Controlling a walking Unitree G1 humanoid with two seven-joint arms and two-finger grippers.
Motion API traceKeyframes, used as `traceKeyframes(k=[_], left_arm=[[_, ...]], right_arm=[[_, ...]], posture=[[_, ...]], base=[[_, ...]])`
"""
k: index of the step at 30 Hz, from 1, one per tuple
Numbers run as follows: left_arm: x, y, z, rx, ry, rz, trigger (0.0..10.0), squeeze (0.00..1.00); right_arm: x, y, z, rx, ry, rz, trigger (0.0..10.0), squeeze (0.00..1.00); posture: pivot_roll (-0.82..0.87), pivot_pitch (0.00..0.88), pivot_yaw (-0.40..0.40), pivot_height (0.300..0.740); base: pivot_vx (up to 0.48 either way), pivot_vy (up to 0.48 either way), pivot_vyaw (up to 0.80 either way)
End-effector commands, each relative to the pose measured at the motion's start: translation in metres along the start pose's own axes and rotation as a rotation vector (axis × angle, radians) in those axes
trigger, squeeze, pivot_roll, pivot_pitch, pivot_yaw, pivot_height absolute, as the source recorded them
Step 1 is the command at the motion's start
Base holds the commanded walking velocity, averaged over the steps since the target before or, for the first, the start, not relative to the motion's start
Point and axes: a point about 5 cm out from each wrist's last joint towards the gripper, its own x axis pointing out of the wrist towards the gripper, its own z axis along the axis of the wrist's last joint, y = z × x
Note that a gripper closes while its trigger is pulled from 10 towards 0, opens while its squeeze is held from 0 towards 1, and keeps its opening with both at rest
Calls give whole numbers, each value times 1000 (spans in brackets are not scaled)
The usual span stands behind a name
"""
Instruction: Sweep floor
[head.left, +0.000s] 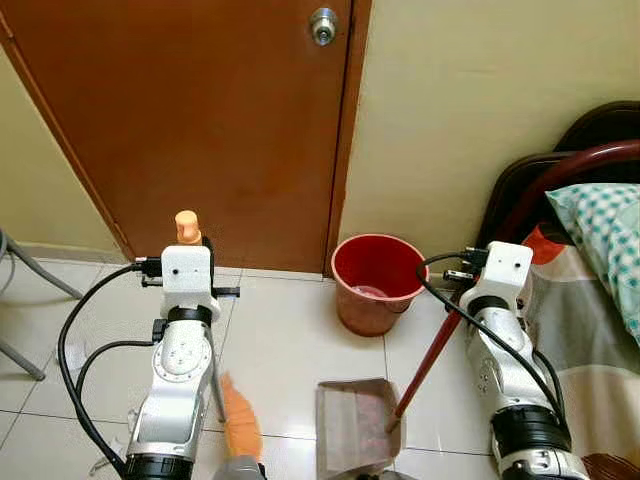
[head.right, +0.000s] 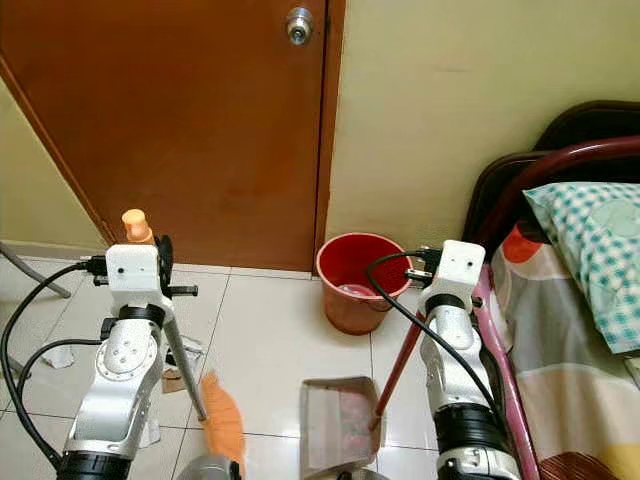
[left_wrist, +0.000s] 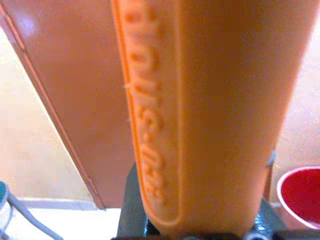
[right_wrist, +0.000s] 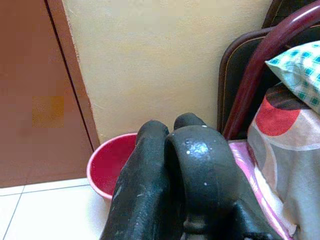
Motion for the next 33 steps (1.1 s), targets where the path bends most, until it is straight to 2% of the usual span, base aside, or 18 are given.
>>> traceKeyframes(k=[1,8,12,16,21,26,33], left_arm=[[6,4,14,47,-74,10,10000,0],[13,7,26,66,-119,30,10000,0],[20,18,34,71,-143,92,10000,0],[22,19,38,72,-166,92,10000,0],[28,29,40,107,-176,97,10000,0],[32,33,44,123,-193,98,10000,0],[34,43,52,159,-222,130,10000,0]], right_arm=[[3,2,11,16,-49,9,10000,0],[5,4,12,11,-46,19,10000,0],[8,10,22,20,-68,37,10000,0],[8,9,21,46,-54,14,10000,0],[3,22,13,77,-42,16,10000,0],[2,24,10,80,-35,23,10000,0],[14,27,23,74,-65,36,10000,0]], posture=[[113,0,-50,740],[75,9,-60,740],[61,23,-83,740],[59,34,-94,740],[67,29,-67,740],[72,21,-57,740],[89,25,-49,740]], base=[[0,0,0],[0,0,0],[0,0,0],[0,0,0],[0,0,0],[0,0,0],[0,0,0]])
